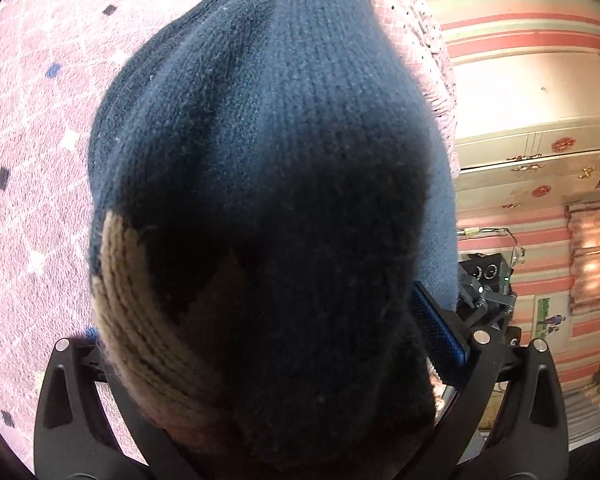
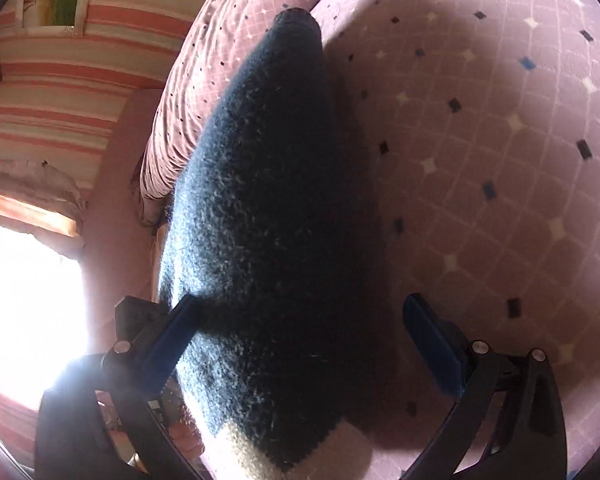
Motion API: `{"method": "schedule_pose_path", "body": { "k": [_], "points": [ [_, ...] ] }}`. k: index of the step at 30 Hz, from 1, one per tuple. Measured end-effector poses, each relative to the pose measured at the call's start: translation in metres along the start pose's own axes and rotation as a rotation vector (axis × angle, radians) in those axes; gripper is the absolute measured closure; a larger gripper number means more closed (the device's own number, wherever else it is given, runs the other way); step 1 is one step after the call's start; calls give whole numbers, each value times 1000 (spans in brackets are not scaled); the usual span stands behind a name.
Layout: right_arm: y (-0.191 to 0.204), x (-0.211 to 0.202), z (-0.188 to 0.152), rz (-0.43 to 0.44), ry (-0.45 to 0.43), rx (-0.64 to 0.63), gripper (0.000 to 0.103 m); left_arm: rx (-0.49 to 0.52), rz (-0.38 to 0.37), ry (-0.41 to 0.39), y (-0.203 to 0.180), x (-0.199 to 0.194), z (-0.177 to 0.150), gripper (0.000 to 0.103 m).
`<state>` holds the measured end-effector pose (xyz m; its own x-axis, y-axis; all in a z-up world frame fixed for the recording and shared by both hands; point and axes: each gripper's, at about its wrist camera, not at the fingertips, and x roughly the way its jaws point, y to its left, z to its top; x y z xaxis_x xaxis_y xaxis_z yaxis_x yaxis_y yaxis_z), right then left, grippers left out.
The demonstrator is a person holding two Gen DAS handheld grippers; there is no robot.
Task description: Fold small clothes
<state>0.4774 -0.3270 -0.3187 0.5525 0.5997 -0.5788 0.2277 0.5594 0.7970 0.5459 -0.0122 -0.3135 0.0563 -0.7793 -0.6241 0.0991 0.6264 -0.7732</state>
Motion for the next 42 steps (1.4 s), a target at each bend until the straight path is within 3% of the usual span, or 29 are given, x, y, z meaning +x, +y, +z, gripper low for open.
{"method": "schedule_pose_path", "body": {
  "k": [3,7,10,17,21,26,33,38,42],
  "points": [
    [10,14,0,1,33,-13,3,20,51,-9,-13,4,0,6],
    [37,17,-2,-91,-19,-124,25,58,104,-44,-28,7,0,24],
    [48,13,-7,-132,-44,-166,34,100,146,-71,-45,6,-4,34],
    [88,0,-8,-201,-115,-307,41,176,232,-152,-81,0,-6,46],
    [95,-34,-1,-201,-154,-339,41,221,226,-165,-115,9,-11,49],
    [79,-91,14,-234,-210,-341,41,336,234,-158,-182,42,-25,51],
    [27,-175,33,-315,-254,-320,41,345,170,-117,-245,125,-60,52],
    [-21,-177,44,-346,-204,-282,41,326,203,-83,-240,181,-78,50],
    [-38,-172,39,-301,-214,-263,39,352,206,-96,-232,187,-83,47]
  ]
}}
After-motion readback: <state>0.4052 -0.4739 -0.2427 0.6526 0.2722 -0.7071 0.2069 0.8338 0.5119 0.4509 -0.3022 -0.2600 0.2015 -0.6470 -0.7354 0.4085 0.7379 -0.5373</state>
